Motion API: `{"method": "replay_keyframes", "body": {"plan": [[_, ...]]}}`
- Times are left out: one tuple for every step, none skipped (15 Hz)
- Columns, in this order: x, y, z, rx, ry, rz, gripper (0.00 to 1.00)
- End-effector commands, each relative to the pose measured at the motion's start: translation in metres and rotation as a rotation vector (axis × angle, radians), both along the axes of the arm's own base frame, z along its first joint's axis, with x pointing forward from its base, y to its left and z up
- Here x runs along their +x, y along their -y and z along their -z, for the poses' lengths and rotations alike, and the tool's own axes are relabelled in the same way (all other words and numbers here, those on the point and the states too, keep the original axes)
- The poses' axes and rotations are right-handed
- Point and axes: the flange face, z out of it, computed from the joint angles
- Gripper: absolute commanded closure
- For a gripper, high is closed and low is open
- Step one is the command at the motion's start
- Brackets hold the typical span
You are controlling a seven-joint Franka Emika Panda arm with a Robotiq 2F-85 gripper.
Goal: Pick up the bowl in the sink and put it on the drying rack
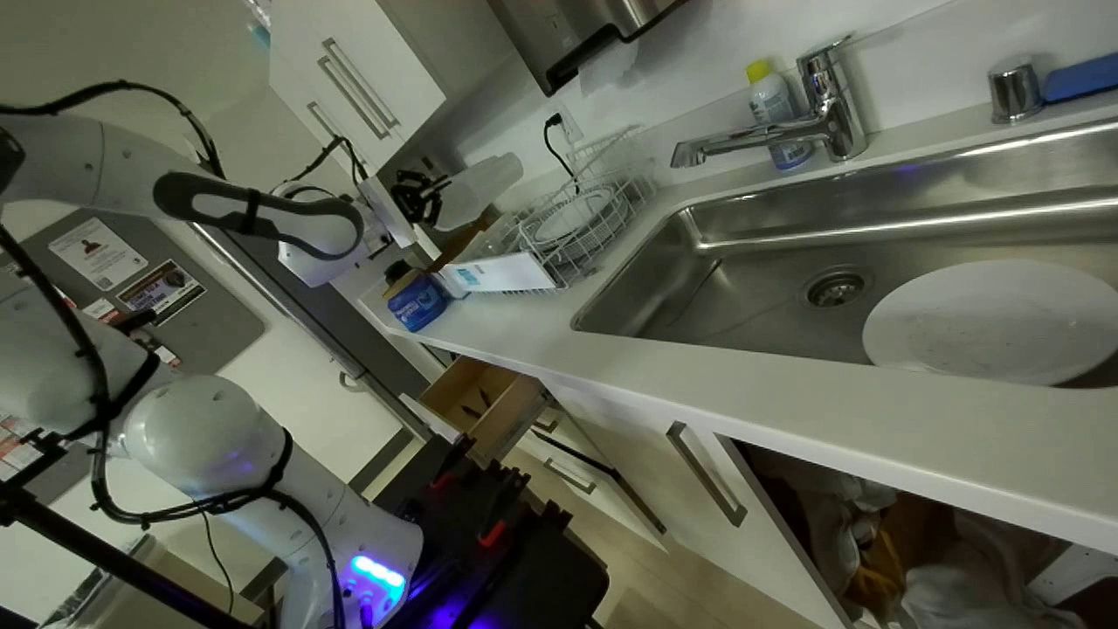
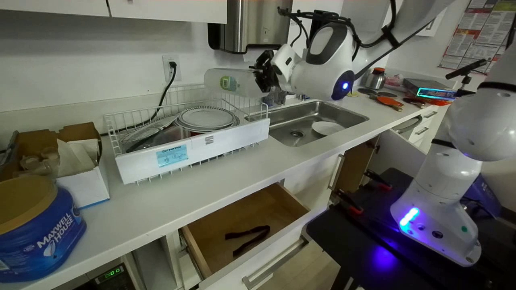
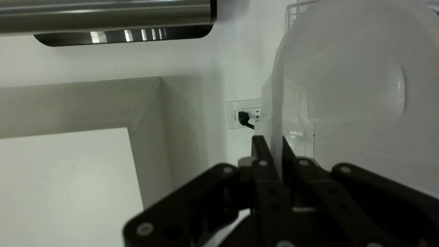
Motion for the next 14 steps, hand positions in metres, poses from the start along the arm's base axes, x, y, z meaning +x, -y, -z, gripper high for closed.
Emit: {"method": "replay_keyframes", "body": {"plan": [[0.05,-0.025,0.004,-0.051,-0.005,-0.004,0.98],[0.06,-0.031,0.007,-0.06,-0.011,-0.003,0.98],[0.071,-0.035,0.012,-0.066,-0.019,0.0,0.98],[0.081,-0.039,0.019,-0.07,-0.024,0.004,0.98],[0.091,-0.041,0.026,-0.074,-0.027,0.011,0.98],[0.1,-0.043,0.032,-0.077,-0.028,0.018,0.98],[0.109,-0.046,0.04,-0.065,-0.025,0.03,0.98],[0.117,-0.047,0.047,-0.055,-0.02,0.042,0.98],[0.126,-0.048,0.054,-0.043,-0.013,0.061,0.98],[0.133,-0.048,0.06,-0.039,-0.004,0.088,0.98],[0.141,-0.05,0.067,-0.03,0.007,0.117,0.98],[0.148,-0.052,0.073,-0.028,0.017,0.138,0.98],[0.154,-0.054,0.08,-0.029,0.022,0.16,0.98],[0.159,-0.056,0.086,-0.03,0.023,0.175,0.98]]}}
